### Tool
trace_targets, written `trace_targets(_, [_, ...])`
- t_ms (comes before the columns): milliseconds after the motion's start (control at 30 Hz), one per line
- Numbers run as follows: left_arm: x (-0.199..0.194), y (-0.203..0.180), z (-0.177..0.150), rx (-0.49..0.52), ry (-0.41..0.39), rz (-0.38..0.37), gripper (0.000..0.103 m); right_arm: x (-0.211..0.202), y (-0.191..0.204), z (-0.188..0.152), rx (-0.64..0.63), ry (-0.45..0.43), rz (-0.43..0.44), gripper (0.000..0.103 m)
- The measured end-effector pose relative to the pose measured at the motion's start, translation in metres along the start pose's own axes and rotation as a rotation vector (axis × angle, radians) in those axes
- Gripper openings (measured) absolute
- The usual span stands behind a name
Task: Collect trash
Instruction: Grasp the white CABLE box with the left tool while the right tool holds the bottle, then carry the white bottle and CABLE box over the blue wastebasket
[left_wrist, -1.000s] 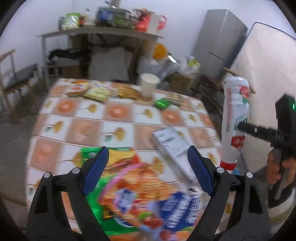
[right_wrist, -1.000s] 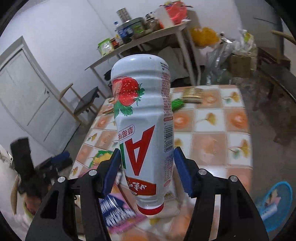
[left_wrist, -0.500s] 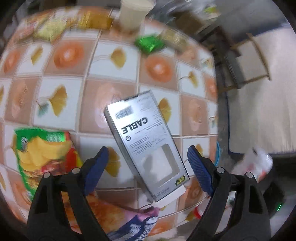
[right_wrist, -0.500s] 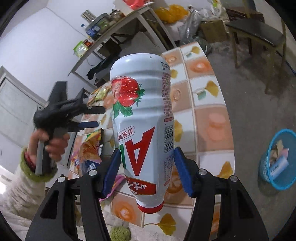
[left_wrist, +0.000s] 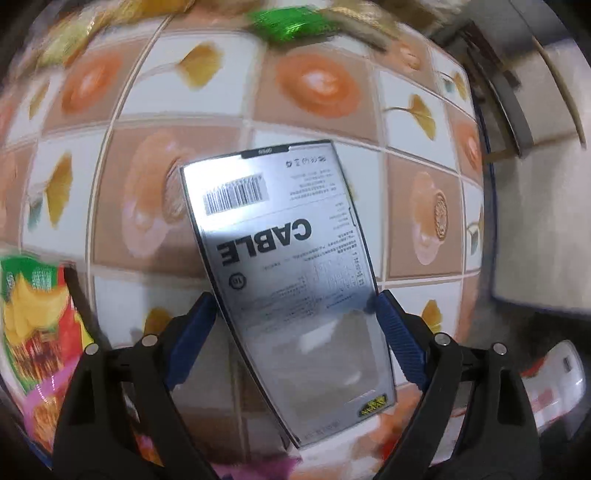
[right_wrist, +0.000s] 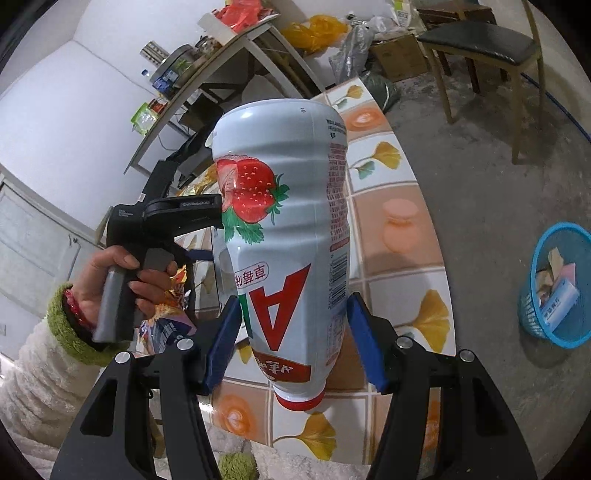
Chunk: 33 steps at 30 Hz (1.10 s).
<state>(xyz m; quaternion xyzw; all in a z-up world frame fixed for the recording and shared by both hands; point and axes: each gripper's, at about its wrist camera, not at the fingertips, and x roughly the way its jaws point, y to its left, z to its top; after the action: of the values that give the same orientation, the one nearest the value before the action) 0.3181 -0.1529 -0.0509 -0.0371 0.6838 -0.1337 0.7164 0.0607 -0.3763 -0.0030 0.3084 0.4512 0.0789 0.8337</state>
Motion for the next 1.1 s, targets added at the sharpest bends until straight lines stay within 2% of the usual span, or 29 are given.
trace_targets(67, [-0.001, -0.017, -0.003, 0.096, -0.047, 0.045, 0.085, 0.000, -0.003, -0.002, 0.012, -0.001, 0.003, 0.058])
trace_targets(133, [-0.004, -0.029, -0.008, 0.149, -0.060, 0.068, 0.085, 0.001, -0.005, -0.004, 0.017, -0.004, -0.006, 0.058])
trace_targets(233, [-0.010, -0.036, -0.011, 0.148, -0.051, -0.009, 0.085, 0.004, -0.008, -0.003, 0.022, -0.004, -0.021, 0.058])
trace_targets(300, [-0.012, -0.039, -0.012, 0.146, -0.056, -0.027, 0.085, 0.006, -0.009, -0.002, 0.021, -0.002, -0.023, 0.058])
trace_targets(533, [0.004, -0.050, -0.011, 0.154, -0.057, 0.056, 0.088, 0.011, -0.012, -0.001, 0.021, -0.002, -0.041, 0.058])
trace_targets(867, [0.014, -0.070, -0.024, 0.287, -0.095, 0.176, 0.091, 0.023, -0.020, 0.004, 0.033, 0.006, -0.087, 0.058])
trace_targets(1100, [0.011, -0.087, -0.044, 0.414, -0.155, 0.219, 0.091, 0.036, -0.024, 0.012, 0.032, 0.014, -0.109, 0.058])
